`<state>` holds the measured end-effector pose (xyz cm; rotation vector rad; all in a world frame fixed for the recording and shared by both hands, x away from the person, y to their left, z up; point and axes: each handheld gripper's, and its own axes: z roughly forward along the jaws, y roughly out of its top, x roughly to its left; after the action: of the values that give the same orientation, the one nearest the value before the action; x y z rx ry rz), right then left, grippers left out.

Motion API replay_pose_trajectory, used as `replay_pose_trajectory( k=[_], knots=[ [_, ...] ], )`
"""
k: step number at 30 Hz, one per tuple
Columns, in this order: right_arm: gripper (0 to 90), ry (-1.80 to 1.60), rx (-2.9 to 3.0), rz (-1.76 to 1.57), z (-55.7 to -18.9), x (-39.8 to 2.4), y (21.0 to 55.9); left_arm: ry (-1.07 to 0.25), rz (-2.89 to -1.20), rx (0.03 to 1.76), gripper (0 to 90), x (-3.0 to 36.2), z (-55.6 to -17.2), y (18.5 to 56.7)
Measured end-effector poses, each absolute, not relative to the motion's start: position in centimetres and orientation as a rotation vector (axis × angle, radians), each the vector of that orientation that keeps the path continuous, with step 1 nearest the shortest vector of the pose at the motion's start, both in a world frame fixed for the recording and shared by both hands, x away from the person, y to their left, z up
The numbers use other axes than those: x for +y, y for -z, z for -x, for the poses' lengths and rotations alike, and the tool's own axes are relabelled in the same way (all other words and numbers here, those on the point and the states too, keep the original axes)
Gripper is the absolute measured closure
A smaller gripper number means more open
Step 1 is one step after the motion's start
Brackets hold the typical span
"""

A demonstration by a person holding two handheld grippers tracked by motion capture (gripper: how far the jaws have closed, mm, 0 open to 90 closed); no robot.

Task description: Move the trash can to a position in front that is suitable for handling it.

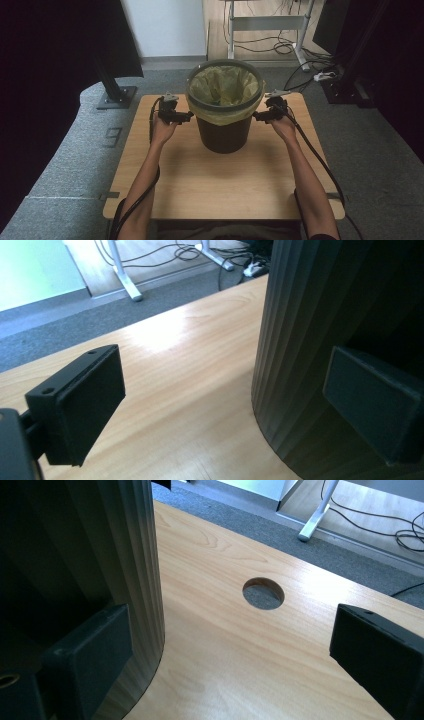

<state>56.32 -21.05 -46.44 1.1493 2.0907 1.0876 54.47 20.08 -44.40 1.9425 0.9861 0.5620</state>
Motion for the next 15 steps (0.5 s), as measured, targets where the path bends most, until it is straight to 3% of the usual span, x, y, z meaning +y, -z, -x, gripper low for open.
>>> replay_pose_trajectory(
  k=[15],
  knots=[
    [3.5, -1.141, 2.106, -1.121, -50.4, -21.9, 46.8, -0.548, -1.993, 0.878, 0.7, 20.1, -48.5, 44.5]
  ],
)
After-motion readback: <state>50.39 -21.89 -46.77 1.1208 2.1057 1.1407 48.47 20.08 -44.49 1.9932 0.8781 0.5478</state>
